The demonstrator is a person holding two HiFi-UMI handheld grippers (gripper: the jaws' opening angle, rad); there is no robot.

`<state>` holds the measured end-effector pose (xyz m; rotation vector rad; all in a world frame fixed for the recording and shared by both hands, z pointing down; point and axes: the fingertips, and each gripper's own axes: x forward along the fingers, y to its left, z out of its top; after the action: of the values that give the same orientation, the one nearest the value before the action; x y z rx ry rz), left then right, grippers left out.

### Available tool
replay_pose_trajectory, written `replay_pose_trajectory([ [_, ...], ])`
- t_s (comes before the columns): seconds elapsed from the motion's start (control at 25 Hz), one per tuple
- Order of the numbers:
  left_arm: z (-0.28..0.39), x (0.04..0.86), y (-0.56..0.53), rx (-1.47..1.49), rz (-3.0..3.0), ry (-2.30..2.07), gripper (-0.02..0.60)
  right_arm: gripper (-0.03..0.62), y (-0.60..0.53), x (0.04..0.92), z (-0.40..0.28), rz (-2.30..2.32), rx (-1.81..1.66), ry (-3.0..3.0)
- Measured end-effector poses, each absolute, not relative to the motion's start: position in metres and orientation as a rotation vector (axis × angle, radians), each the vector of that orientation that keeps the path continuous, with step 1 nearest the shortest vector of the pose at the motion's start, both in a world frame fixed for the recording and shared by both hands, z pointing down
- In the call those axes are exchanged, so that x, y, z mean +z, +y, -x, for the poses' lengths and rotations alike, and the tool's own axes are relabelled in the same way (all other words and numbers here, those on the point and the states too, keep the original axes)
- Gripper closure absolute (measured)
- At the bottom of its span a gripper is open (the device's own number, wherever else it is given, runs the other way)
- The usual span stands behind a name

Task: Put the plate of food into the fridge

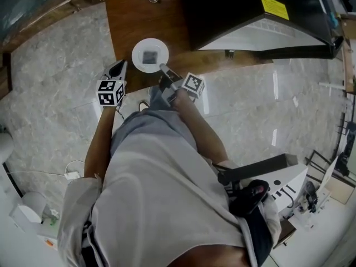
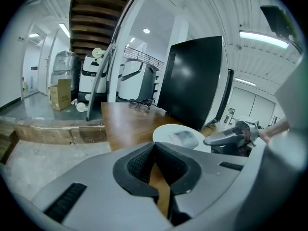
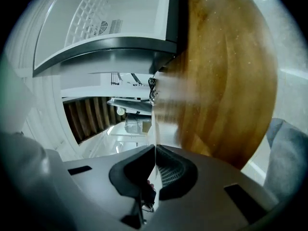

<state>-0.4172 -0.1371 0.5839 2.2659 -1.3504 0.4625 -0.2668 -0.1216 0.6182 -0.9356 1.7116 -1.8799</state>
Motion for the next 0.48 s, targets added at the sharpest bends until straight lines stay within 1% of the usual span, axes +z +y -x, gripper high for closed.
replay_pose_trajectory([
  [0.24,0.439,0.583,-0.082,0.489,-2.244,-1.366,0.563,0.572,-0.053,0.582,0.273,0.913,-1.849,1.729],
  [0.32,0.431,0.580,-0.066,0.528,-2.243,-1.353,0.563,0.572,-0.030,0.574,0.264,0.922,-1.828,1.756],
  [0.48,0.391,0.565,-0.046,0.515,-2.319,-1.270,0.563,0.571,0.005,0.561,0.236,0.923,-1.816,1.725],
])
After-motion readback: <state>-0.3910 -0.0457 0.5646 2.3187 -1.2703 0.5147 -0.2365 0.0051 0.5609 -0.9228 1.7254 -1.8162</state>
